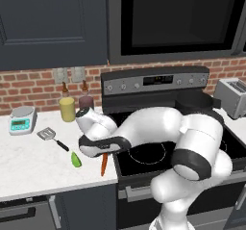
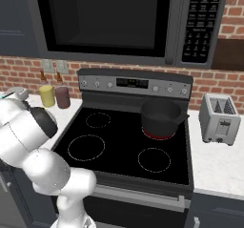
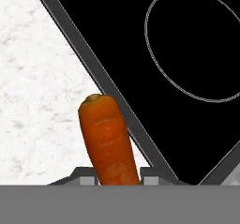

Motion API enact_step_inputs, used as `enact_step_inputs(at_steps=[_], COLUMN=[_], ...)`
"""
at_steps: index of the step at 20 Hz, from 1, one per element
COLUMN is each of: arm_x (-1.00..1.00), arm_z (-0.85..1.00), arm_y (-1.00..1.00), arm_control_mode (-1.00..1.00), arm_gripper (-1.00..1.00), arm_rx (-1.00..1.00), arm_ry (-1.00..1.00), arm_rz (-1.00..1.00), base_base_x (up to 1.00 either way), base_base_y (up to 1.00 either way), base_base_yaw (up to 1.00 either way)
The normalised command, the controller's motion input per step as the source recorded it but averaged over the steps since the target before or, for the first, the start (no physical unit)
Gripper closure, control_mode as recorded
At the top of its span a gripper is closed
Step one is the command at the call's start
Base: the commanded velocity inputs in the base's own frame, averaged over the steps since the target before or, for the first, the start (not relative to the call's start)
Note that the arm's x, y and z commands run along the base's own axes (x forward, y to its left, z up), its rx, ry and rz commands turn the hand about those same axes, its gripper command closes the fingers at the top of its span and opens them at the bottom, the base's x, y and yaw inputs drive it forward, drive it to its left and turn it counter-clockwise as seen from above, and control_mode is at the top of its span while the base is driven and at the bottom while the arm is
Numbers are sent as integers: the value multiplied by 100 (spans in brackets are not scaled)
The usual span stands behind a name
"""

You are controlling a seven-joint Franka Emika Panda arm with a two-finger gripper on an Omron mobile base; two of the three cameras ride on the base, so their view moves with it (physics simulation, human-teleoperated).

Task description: Put the carrot and lemon wedge in the pot. Retrieve the spatula and lightly stir the vegetables in the pot.

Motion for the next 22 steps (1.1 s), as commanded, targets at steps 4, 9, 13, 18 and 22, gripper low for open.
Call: enact_step_inputs(at_steps=[4,9,13,18,22], arm_x=[-37,-15,0,0,0], arm_z=[100,100,92,71,50], arm_y=[-67,-76,-84,-94,-85], arm_control_mode=[-100,-100,-100,-100,-100], arm_gripper=[100,100,100,100,100], arm_rx=[1,0,0,0,-6], arm_ry=[-22,-21,-13,-19,-24], arm_rz=[0,-1,-5,-6,-4], base_base_x=[0,0,0,0,0], base_base_y=[0,0,0,0,0], base_base_yaw=[0,0,0,0,0])
